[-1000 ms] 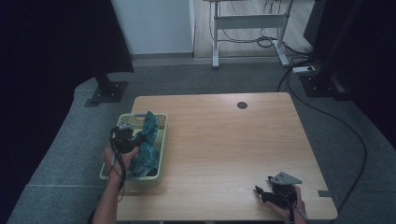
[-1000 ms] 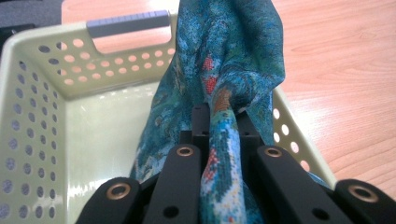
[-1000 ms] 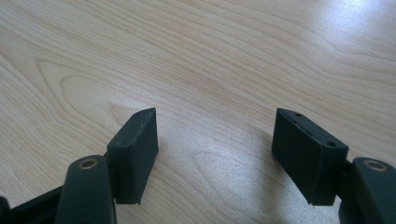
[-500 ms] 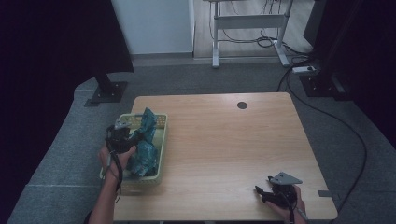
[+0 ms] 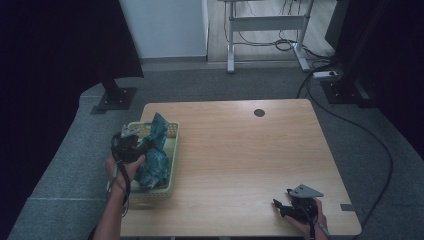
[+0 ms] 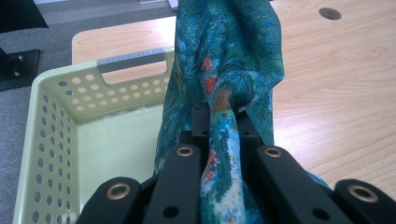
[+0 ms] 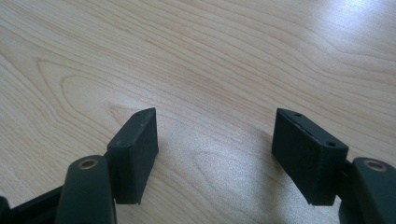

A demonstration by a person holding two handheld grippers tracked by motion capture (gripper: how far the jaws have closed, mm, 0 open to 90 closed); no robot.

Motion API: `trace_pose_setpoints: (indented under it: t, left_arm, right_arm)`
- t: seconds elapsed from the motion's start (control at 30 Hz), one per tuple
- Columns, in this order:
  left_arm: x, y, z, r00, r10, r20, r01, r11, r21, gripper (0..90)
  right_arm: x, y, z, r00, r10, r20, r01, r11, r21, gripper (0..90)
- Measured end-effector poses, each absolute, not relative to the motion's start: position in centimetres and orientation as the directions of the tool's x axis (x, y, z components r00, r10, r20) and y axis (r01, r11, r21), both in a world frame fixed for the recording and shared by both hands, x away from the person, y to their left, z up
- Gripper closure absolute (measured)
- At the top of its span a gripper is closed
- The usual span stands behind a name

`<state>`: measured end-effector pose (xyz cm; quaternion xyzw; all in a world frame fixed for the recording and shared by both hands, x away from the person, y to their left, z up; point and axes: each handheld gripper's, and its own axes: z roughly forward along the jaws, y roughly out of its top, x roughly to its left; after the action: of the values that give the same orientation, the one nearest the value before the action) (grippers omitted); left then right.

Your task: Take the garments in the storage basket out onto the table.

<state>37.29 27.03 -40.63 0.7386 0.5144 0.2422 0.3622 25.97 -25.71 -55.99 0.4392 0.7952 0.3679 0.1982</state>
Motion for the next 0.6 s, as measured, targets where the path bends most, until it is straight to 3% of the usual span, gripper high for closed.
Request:
trace_pose_setpoints:
  t: [0.6]
  left_arm:
    - [36.7,26.6,-38.2,0.364,0.931,0.014,0.545,-0.226,0.807,83.9]
  right_arm:
    - [26.0,-25.7,-56.0,-0.536,0.844,0.008,0.553,0.343,0.759,31.1]
